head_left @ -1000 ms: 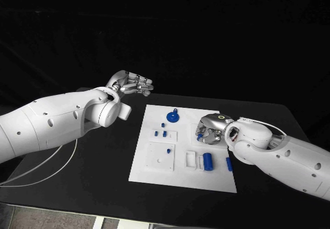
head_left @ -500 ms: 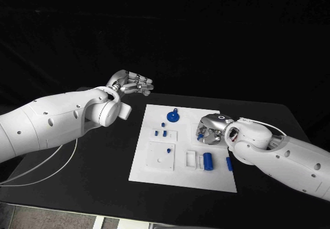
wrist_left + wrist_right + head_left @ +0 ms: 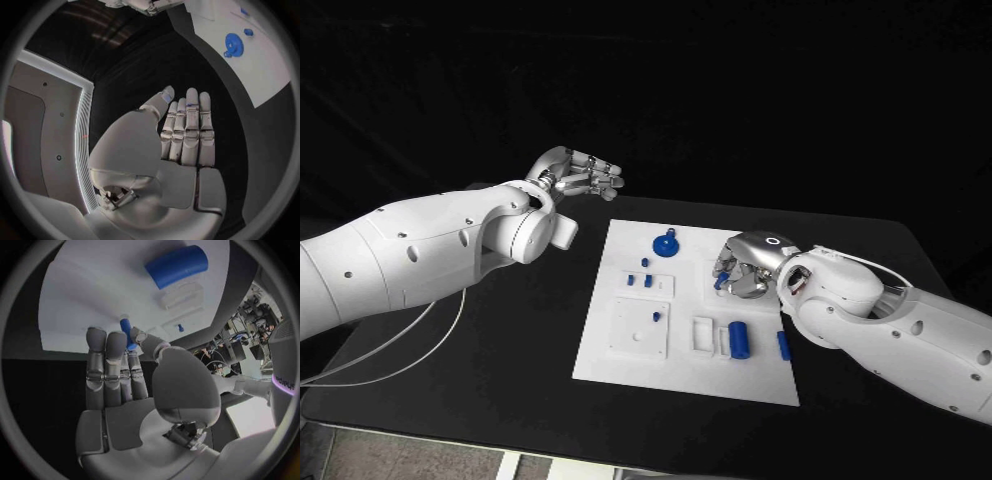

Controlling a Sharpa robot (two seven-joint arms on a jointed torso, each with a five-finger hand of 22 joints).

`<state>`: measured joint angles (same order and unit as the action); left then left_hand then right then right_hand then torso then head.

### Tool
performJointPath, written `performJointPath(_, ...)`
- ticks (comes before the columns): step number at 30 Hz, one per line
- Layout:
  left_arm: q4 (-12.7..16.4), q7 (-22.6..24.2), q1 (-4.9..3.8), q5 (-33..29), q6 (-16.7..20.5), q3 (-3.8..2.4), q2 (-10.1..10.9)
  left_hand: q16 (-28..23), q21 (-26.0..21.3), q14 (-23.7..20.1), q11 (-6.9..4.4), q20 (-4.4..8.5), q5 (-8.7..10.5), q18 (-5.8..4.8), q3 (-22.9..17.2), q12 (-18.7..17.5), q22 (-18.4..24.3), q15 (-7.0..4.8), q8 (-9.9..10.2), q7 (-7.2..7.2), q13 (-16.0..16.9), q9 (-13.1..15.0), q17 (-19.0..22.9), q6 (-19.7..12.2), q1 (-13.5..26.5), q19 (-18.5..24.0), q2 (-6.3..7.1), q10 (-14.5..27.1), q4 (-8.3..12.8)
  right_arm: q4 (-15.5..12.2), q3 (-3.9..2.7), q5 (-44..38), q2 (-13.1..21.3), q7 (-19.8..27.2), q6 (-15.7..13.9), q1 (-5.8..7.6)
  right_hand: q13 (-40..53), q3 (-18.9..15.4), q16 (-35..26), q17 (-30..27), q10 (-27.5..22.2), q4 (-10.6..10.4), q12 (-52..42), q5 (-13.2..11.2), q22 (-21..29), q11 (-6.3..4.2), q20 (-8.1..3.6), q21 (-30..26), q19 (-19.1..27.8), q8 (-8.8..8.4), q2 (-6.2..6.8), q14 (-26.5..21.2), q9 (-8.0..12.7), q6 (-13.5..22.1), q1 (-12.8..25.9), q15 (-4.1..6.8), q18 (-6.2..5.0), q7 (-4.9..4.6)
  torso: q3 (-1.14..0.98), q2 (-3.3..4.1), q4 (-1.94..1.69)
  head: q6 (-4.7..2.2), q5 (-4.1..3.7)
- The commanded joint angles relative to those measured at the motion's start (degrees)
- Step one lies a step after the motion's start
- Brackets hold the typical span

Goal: Assemble the parts on the task board

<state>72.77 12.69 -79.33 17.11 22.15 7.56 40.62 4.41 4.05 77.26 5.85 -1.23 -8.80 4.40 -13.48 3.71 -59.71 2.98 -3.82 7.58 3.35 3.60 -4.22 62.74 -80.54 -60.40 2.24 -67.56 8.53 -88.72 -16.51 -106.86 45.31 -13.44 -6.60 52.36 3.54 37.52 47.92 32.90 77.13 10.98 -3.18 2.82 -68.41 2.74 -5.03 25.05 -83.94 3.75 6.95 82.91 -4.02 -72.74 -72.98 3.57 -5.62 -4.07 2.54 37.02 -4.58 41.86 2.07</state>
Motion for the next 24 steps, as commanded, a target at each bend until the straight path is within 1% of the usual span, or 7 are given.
performJointPath(1,-0.3,0.3,-0.18,-0.3,-0.4,-0.04,-0.2,-0.3,-0.1,-0.3,0.03,-0.31,-0.18,-0.1,-0.1,-0.1,-0.2,-0.17,0.1,0.04,0.0,0.1,0.0,0.0,-0.5,0.1,-0.36,0.2,-0.3,-1.7,-0.99,3.5,0.4,-0.2,-1.7,0.08,0.0,0.1,0.0,0.1,2.5,0.1,-0.2,-0.1,-0.1,-2.02,-0.52,0.2,-1.9,-0.07,-0.6,0.0,0.1,-0.4,-0.2,0.55,-0.24,-0.18,0.02,-0.02,0.05,-0.09,0.47)
performJointPath(4,-0.5,0.3,-0.18,-0.3,-0.4,-0.04,-0.3,-0.3,-0.1,-0.3,0.03,-0.31,-0.18,-0.1,-0.1,-0.1,-0.2,-0.17,0.1,0.04,0.0,0.1,0.0,0.0,-0.5,0.1,-0.36,0.2,-0.3,-3.3,-1.93,5.4,0.7,0.0,-1.7,0.09,0.0,0.0,0.0,0.1,2.5,0.1,-0.3,-0.1,-0.2,-2.02,-0.57,0.0,-1.9,-0.07,-0.65,0.0,0.1,-0.4,-0.2,0.59,-0.27,-0.18,0.01,0.01,0.02,-0.2,0.99)
performJointPath(6,-0.6,0.3,-0.18,-0.3,-0.4,-0.03,-0.4,-0.3,-0.1,-0.3,0.03,-0.31,-0.18,-0.1,-0.1,-0.1,-0.2,-0.17,0.1,0.04,0.0,0.1,0.0,0.0,-0.5,0.1,-0.36,0.2,-0.3,-4.2,-2.24,6.7,0.7,0.2,-1.6,0.1,0.0,-0.1,0.0,0.1,2.5,0.1,-0.3,-0.1,-0.3,-2.03,-0.62,0.1,-1.9,-0.06,-0.68,0.0,0.1,-0.4,-0.2,0.65,-0.28,-0.17,0.03,0.0,0.03,-0.23,1.27)
performJointPath(9,-0.8,0.3,-0.17,-0.3,-0.4,-0.01,-0.5,-0.3,-0.1,-0.3,0.03,-0.31,-0.18,-0.1,-0.1,-0.1,-0.2,-0.17,0.1,0.04,0.0,0.1,0.0,0.0,-0.5,0.1,-0.36,0.2,-0.3,-5.6,-2.55,8.6,0.3,0.7,-1.3,0.1,0.0,-0.2,-0.1,0.2,2.5,0.2,-0.3,-0.1,-0.4,-2.03,-0.69,-0.1,-1.9,-0.07,-0.81,0.0,0.1,-0.3,-0.2,0.71,-0.31,-0.18,0.1,-0.01,0.06,-0.32,2.09)
performJointPath(13,-1.1,0.3,-0.17,-0.3,-0.5,0.02,-0.8,-0.3,-0.1,-0.3,0.03,-0.31,-0.18,-0.1,-0.1,-0.1,-0.2,-0.17,0.1,0.04,0.0,0.1,0.0,0.0,-0.5,0.1,-0.36,0.2,-0.3,-7.0,-2.6,9.6,-1.2,1.3,-1.0,0.1,0.0,-0.5,-0.3,0.2,2.3,0.2,-0.2,-0.1,-0.6,-1.99,-0.73,-0.3,-1.9,-0.06,-1.03,0.0,0.1,-0.2,-0.2,0.76,-0.31,-0.21,0.01,0.03,0.05,-0.34,2.74)
performJointPath(17,-1.4,0.3,-0.16,-0.3,-0.5,0.07,-1.2,-0.3,-0.1,-0.3,0.03,-0.31,-0.18,-0.1,-0.1,-0.1,-0.2,-0.17,0.1,0.04,0.0,0.1,0.0,0.0,-0.5,0.1,-0.36,0.2,-0.3,-8.2,-1.61,8.1,-3.4,2.0,-1.1,0.09,0.0,-0.5,-0.3,0.2,2.3,0.3,-0.2,-0.1,-0.6,-1.97,-0.73,-0.4,-1.9,-0.07,-1.11,0.0,0.1,-0.2,-0.2,0.75,-0.32,-0.24,0.05,-0.01,-0.09,-0.49,3.27)
performJointPath(24,-1.8,0.3,-0.15,-0.3,-0.6,0.25,-1.9,-0.3,-0.1,-0.3,0.03,-0.34,-0.17,-0.08,-0.1,-0.1,-0.4,-0.15,0.1,0.05,0.0,0.1,0.0,0.0,-0.4,0.2,-0.46,0.2,-0.3,-9.0,1.91,4.4,-7.1,2.9,-1.6,0.09,0.0,-0.5,-0.4,0.2,2.3,0.4,-0.3,-0.1,-0.7,-1.96,-0.71,-0.5,-2.0,-0.06,-1.18,0.1,0.1,-0.2,-0.1,0.73,-0.32,-0.24,0.12,0.07,-0.13,-0.5,4.22)
